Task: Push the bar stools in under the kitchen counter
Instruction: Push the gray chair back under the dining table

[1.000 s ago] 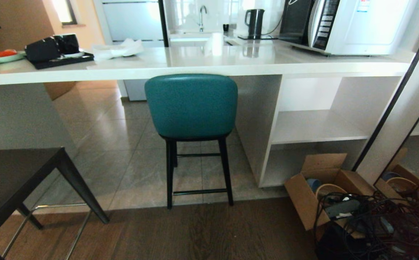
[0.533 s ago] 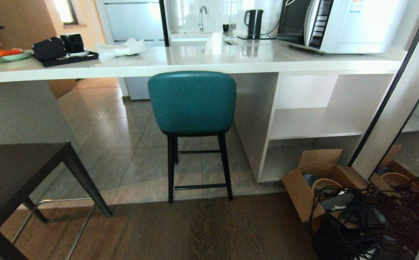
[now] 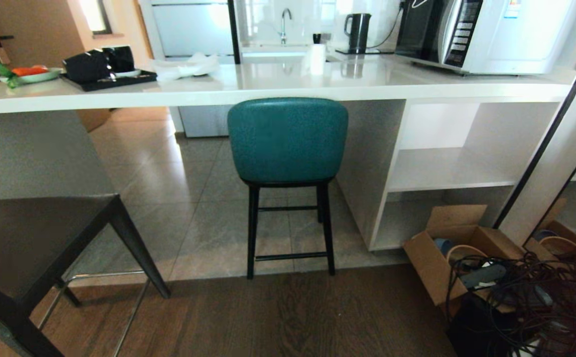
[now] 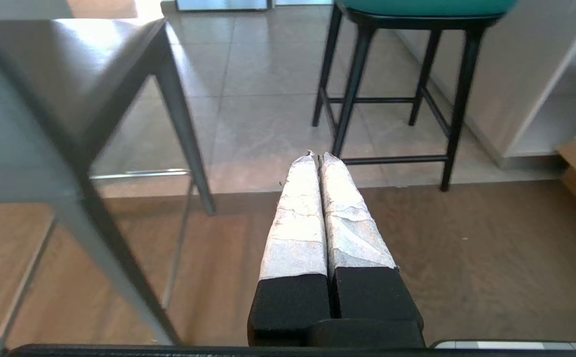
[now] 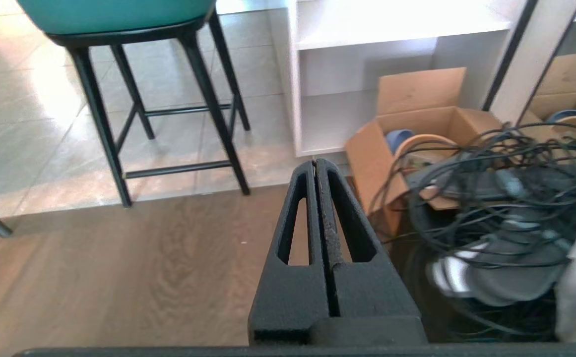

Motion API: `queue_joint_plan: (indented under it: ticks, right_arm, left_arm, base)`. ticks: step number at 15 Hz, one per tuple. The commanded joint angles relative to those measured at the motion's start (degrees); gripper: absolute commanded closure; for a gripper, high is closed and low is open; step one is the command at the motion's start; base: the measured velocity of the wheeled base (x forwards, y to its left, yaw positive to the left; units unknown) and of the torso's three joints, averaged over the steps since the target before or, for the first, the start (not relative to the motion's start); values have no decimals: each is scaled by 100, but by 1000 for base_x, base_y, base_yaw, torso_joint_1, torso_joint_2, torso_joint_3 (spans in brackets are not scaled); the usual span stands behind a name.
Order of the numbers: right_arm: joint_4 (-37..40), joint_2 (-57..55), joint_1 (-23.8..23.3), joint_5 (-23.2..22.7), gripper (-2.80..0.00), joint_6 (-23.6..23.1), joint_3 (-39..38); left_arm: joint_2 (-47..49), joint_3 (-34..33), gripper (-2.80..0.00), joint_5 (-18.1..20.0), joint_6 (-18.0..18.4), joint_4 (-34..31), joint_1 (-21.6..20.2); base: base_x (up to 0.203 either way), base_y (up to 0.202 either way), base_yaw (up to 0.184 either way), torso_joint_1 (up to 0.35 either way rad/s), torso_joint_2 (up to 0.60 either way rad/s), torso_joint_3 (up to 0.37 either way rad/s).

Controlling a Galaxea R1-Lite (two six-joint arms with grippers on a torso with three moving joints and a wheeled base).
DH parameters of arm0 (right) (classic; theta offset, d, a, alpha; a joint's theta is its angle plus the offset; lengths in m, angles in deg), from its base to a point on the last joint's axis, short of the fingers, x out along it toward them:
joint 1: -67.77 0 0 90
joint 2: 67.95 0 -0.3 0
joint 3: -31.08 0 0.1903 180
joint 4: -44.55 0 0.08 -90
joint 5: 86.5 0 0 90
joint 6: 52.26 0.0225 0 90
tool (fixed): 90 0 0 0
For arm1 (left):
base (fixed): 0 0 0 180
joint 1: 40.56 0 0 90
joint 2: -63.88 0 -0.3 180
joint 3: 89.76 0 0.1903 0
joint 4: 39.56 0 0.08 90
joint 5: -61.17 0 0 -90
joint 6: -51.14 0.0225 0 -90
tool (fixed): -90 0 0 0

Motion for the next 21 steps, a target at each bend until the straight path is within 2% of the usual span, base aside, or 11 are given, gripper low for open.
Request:
queue_joint_plan:
  ticks: [1, 21]
  right_arm:
    - [-1, -7, 0, 0, 0, 0, 0]
    - [-1, -8, 1, 5, 0, 0, 0]
  left_arm:
    - [10, -1, 0, 3, 2, 0, -1]
    - [10, -1, 0, 3, 2, 0, -1]
  base:
    - [0, 202, 0, 4, 4, 1]
    - [0, 197, -3, 3, 3, 3]
